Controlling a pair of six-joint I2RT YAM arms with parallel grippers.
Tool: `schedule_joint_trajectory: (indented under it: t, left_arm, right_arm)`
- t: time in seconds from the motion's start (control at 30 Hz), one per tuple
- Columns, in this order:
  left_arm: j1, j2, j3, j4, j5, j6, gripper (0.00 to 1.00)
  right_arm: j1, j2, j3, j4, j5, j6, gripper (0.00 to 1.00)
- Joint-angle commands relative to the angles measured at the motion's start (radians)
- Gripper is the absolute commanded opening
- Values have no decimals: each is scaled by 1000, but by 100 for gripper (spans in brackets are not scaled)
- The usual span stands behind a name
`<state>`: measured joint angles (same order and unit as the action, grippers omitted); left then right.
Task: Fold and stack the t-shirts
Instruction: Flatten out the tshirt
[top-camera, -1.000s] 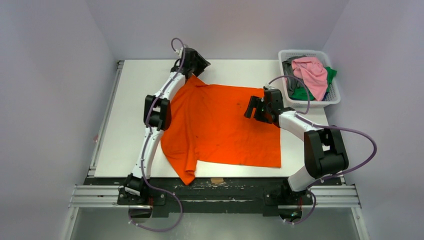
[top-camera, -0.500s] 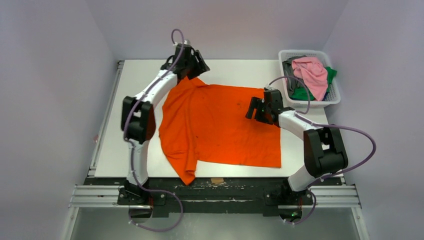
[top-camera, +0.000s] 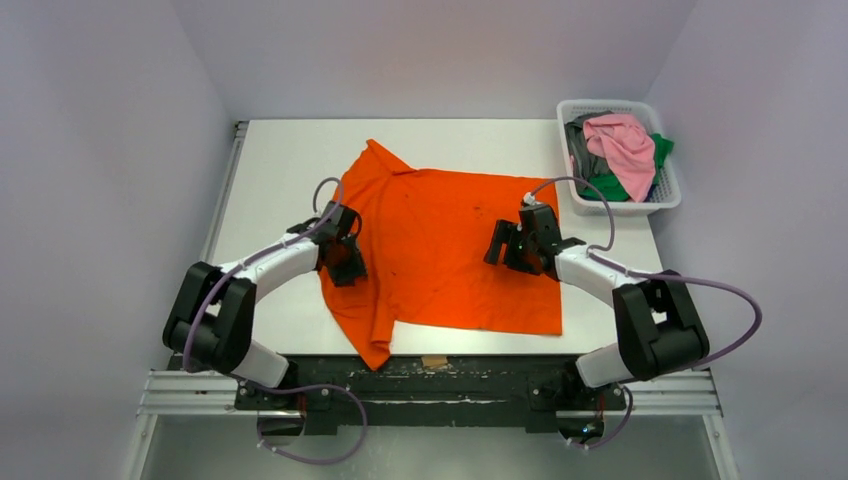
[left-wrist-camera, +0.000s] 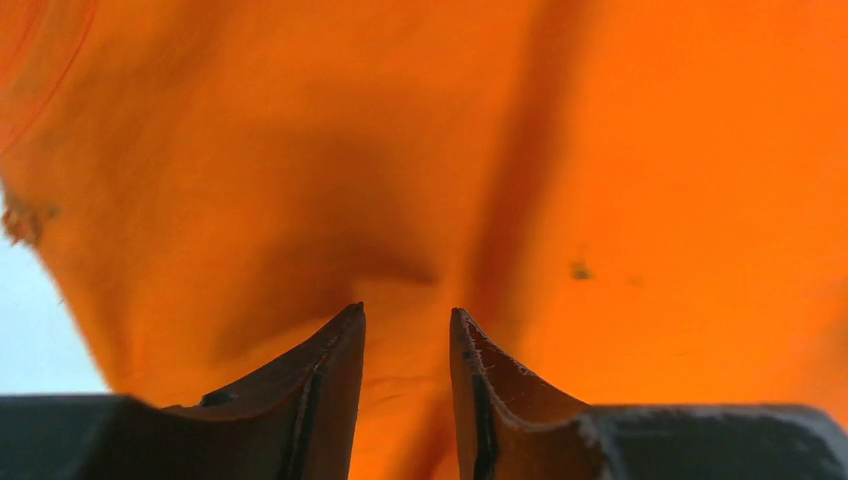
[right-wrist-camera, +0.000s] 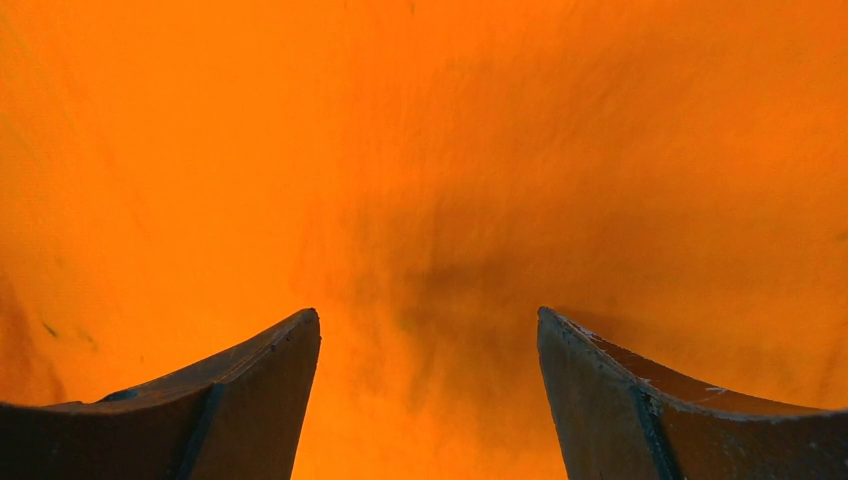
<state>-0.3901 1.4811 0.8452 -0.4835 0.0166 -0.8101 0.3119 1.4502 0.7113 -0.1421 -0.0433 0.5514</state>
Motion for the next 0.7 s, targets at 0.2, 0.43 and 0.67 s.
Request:
schedule_joint_trajectory:
  t: [0.2, 0.43, 0.67]
  left_arm:
    - [4, 109, 27, -138, -116, -35, 32]
    - [27, 209, 156, -234, -78, 28, 31]
    - [51, 304, 325, -357, -51, 128, 31]
  right_arm:
    - [16, -45, -90, -18, 42, 91, 78]
    - [9, -56, -99, -39, 81, 103, 79]
    - [-6, -88, -103, -48, 103, 88, 80]
